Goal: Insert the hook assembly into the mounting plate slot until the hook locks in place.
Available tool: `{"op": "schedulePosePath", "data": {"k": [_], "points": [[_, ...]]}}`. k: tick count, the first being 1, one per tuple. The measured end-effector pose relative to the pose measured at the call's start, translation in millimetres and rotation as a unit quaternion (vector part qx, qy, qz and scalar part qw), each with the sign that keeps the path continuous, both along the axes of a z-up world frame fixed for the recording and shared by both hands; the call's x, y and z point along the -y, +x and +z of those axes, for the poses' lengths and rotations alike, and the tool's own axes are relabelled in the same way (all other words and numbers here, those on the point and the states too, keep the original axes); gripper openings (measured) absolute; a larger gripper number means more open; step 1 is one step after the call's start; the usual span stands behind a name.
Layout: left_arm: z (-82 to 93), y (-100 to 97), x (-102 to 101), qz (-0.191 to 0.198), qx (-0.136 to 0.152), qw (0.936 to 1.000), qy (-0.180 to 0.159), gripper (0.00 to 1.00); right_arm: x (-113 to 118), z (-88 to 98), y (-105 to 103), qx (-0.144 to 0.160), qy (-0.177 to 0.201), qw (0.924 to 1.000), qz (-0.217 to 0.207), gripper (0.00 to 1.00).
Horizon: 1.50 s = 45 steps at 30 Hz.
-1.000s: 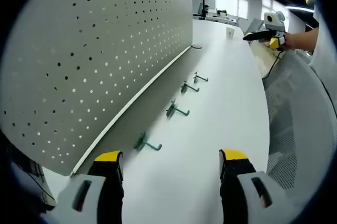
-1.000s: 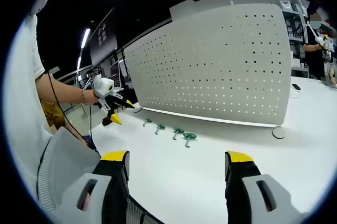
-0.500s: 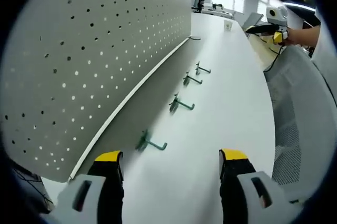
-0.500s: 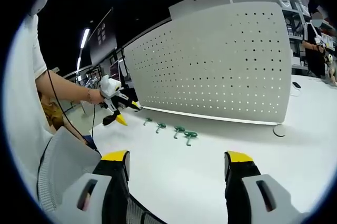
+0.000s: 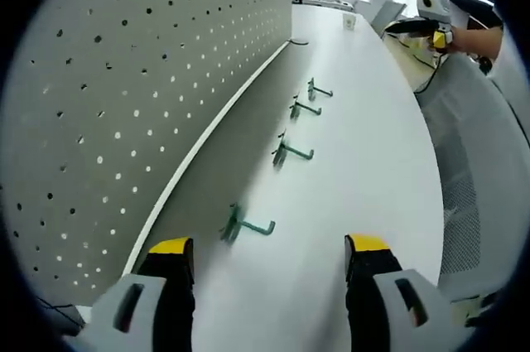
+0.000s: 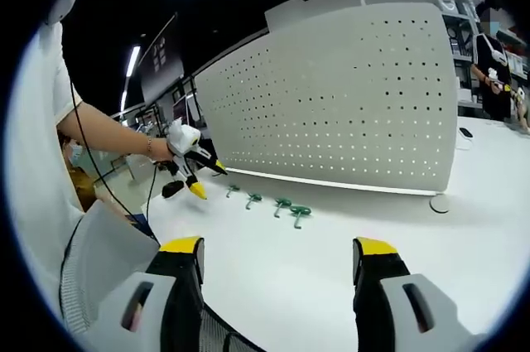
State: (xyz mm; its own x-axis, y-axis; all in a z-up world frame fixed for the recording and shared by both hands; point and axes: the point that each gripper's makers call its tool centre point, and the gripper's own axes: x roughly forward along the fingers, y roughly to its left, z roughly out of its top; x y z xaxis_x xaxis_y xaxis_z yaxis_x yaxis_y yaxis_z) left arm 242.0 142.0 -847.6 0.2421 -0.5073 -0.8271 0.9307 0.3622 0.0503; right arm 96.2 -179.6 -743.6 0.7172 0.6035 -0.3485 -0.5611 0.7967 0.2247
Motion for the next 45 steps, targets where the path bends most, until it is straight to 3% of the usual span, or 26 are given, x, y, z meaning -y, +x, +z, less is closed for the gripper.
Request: {"op": "schedulePosePath", "data": {"k": [15,25,45], "points": [[-20.8,14.7,4.1,-0.045,-0.019,0.9979,0.042,0.75,-0.5,-2.4,1.6,-0.004,0.0,1.0,0.0,0.71],[-30.1,11.5,4.6,-0.094,-0.031,0.9926,0.07,0.72,0.7,-2.6,1.4,-0.004,0.002,1.0,-0.004,0.7],[-33.0,9.1,8.7,-0.117,-0.042,0.9901,0.065,0.65,5.1,-3.1,-0.4,-0.007,0.01,0.9998,-0.014,0.7]]}}
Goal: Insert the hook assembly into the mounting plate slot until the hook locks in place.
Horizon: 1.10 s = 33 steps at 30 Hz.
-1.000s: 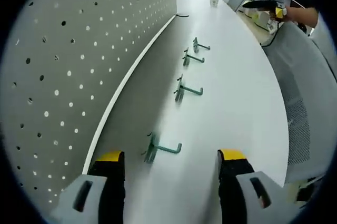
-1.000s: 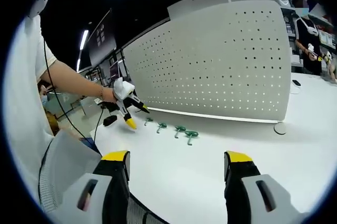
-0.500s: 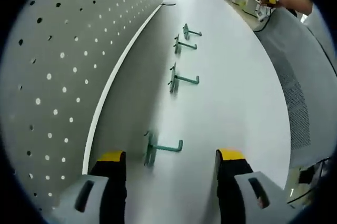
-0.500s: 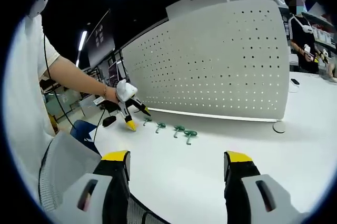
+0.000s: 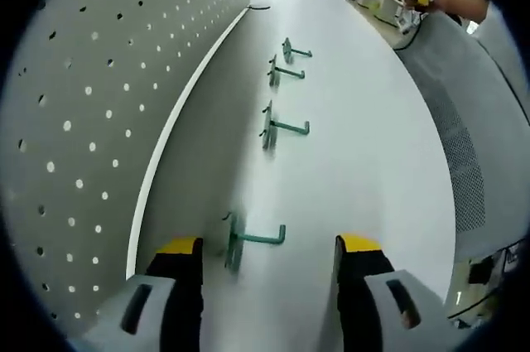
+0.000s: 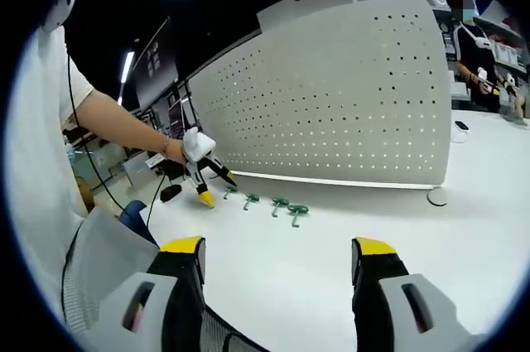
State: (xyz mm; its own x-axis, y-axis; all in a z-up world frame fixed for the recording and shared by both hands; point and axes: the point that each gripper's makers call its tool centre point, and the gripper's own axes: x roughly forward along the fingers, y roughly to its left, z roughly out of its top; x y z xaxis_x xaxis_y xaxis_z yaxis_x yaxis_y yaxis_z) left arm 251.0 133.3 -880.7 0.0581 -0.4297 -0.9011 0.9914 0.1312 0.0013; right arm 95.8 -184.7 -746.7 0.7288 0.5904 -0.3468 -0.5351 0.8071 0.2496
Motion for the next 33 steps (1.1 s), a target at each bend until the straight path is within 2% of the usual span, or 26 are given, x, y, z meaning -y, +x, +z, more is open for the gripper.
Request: {"op": "schedulePosePath", "data": {"k": [8,17,24,33], "points": [[2.2,2.6,-3.4,0.012,-0.001,0.9999,-0.001,0.52,-1.5,2.7,-0.3,0.004,0.006,1.0,0.001,0.69],[3.0,5.0,-7.2,0.035,-0.01,0.9993,0.003,0.46,2.1,3.4,0.7,0.008,0.01,0.9999,-0.001,0.69],[2.7,11.5,-9.5,0.05,-0.003,0.9987,0.009,0.36,0.7,3.2,-0.6,0.008,0.009,0.9999,0.0,0.68],[2.4,13.9,-10.6,0.055,-0.001,0.9984,0.01,0.32,1.7,3.3,-0.3,0.008,0.006,1.0,0.0,0.67]]}}
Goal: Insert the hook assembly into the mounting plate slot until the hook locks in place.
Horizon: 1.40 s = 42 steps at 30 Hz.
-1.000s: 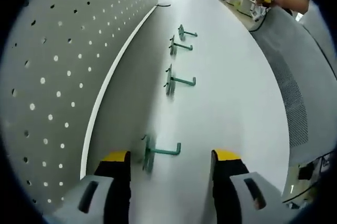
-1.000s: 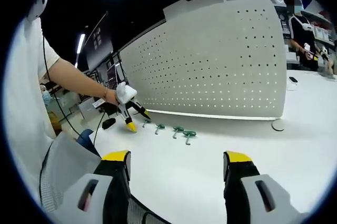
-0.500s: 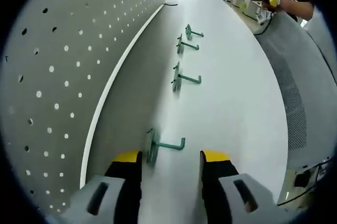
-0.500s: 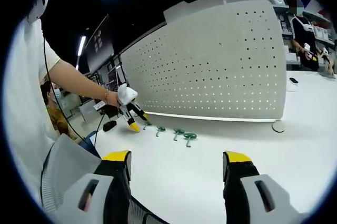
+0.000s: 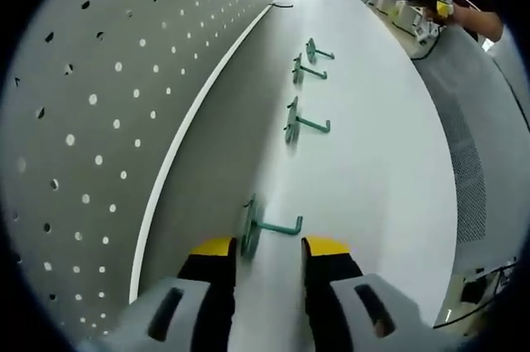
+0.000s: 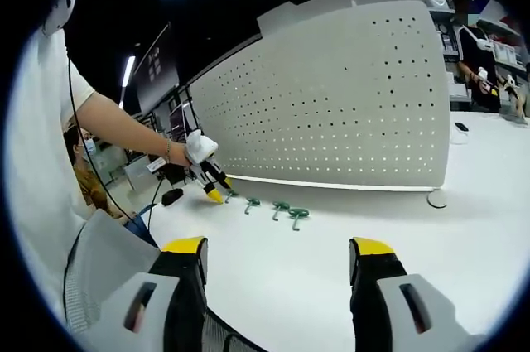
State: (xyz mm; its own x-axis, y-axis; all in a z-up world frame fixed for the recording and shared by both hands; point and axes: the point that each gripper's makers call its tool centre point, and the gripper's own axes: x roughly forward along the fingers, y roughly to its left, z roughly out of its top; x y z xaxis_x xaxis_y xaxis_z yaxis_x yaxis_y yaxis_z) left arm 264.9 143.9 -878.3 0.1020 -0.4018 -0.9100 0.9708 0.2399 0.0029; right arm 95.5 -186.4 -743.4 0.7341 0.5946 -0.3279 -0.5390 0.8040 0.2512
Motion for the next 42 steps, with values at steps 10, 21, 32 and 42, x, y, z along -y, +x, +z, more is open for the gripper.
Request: {"op": "schedulePosePath", "data": {"k": [10,21,32,42], "points": [[-0.1,5.2,-0.2,0.023,0.002,0.9997,0.004,0.21,-1.0,-1.1,-0.3,-0.001,-0.003,1.0,0.002,0.67],[-0.7,10.1,-1.0,0.04,0.012,0.9991,0.01,0.12,-1.3,-0.5,-0.9,-0.001,-0.004,1.0,0.003,0.67],[-0.5,12.8,-1.3,0.041,0.022,0.9988,0.018,0.04,-0.9,-1.4,-1.2,-0.001,-0.005,1.0,0.002,0.66],[-0.3,12.5,-1.1,0.044,0.023,0.9986,0.018,0.03,-0.5,-1.4,-1.1,-0.002,-0.006,1.0,0.002,0.66]]}}
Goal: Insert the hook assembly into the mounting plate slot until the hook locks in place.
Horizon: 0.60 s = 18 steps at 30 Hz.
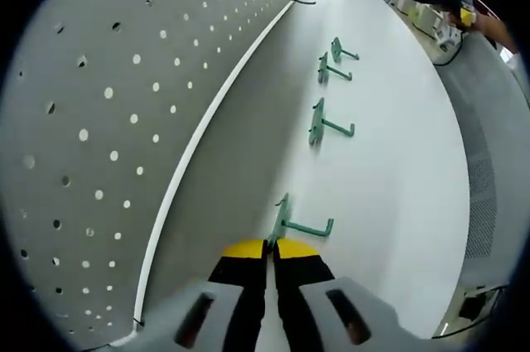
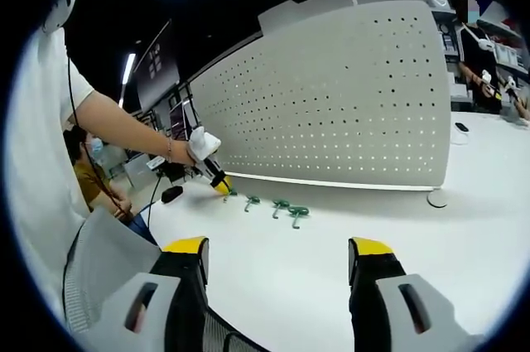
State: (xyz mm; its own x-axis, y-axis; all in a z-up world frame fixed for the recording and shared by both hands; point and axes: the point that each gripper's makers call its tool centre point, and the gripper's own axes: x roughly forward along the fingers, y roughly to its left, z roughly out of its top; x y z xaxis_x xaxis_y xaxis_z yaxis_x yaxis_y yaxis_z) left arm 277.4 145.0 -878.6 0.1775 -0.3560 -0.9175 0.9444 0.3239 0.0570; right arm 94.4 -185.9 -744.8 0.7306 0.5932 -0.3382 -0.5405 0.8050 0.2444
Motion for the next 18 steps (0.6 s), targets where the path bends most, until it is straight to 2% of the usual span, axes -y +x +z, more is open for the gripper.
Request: {"op": "schedulePosePath", "data": {"k": [10,12,14,15,18], "points": [[-0.1,0.6,-0.3,-0.013,0.01,0.9999,-0.002,0.02,0.1,-0.1,0.2,0.001,0.001,1.0,-0.001,0.66],[0.2,-1.6,-0.9,-0.01,0.004,0.9999,0.001,0.02,0.7,0.1,0.3,0.001,-0.001,1.0,-0.002,0.66],[3.3,2.0,2.8,-0.015,0.022,0.9995,-0.014,0.02,1.6,1.5,0.7,0.002,0.002,1.0,-0.004,0.66],[2.3,-1.1,0.9,-0.003,0.01,0.9999,-0.012,0.02,2.6,1.8,1.0,0.003,0.002,1.0,-0.006,0.66],[9.2,-1.9,4.5,0.001,0.018,0.9992,-0.037,0.02,4.4,2.2,1.2,0.005,0.001,1.0,-0.006,0.66]]}}
